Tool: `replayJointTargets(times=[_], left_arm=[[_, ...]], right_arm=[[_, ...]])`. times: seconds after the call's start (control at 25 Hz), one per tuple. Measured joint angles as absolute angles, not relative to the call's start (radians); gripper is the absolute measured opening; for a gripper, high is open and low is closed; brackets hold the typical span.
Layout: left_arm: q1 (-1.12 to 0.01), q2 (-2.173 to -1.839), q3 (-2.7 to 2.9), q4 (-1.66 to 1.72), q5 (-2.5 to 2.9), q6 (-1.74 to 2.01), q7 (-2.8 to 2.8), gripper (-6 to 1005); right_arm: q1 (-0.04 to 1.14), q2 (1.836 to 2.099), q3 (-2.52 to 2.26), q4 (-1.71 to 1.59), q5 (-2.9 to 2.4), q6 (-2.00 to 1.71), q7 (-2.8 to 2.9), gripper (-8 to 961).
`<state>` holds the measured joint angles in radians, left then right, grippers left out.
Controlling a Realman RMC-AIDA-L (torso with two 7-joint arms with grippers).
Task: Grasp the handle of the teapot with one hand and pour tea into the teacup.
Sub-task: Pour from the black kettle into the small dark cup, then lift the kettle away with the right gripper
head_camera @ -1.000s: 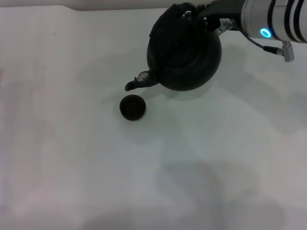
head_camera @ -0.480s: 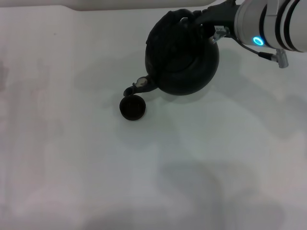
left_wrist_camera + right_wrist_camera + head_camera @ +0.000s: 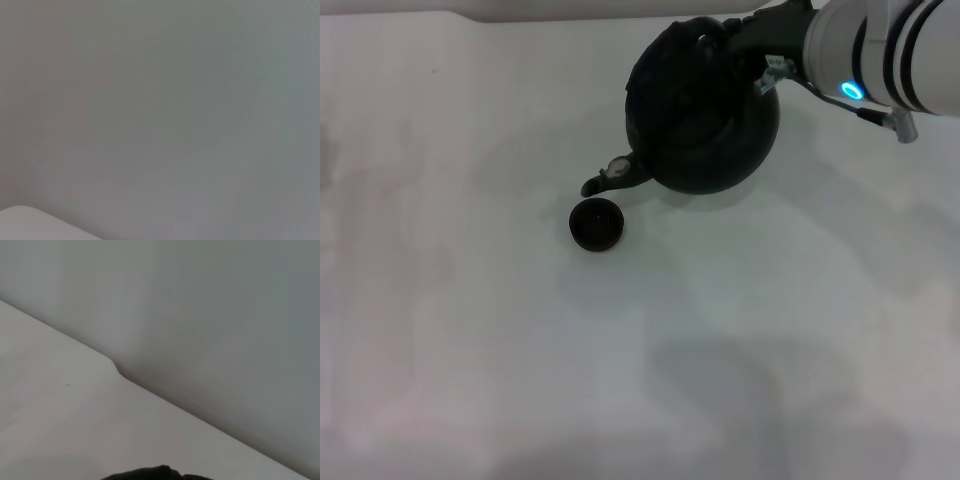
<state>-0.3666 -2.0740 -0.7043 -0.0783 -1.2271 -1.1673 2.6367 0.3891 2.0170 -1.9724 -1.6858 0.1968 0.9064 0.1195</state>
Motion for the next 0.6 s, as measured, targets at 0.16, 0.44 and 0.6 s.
replayJointTargets(times=[0.16,0.44,0.6], left_arm=[[-0.367,-2.074,-0.704,-0.078,-1.227,-1.167,2.637,887],[-0.367,-2.074,-0.704,-0.08,-1.227,-1.167,2.637,888],[-0.367,-2.074,-0.704,-0.082,-1.227,-1.167,2.637,888]], right_arm=[[0.39,2.017,-1.99,-1.688,0.179,0.906,0.123,209],[0.393,2.017,-2.026,-1.69,0.11,0.906,0.157,208],[0.393,2.017,-2.033,-1.689,0.097,0.906,0.16,207]])
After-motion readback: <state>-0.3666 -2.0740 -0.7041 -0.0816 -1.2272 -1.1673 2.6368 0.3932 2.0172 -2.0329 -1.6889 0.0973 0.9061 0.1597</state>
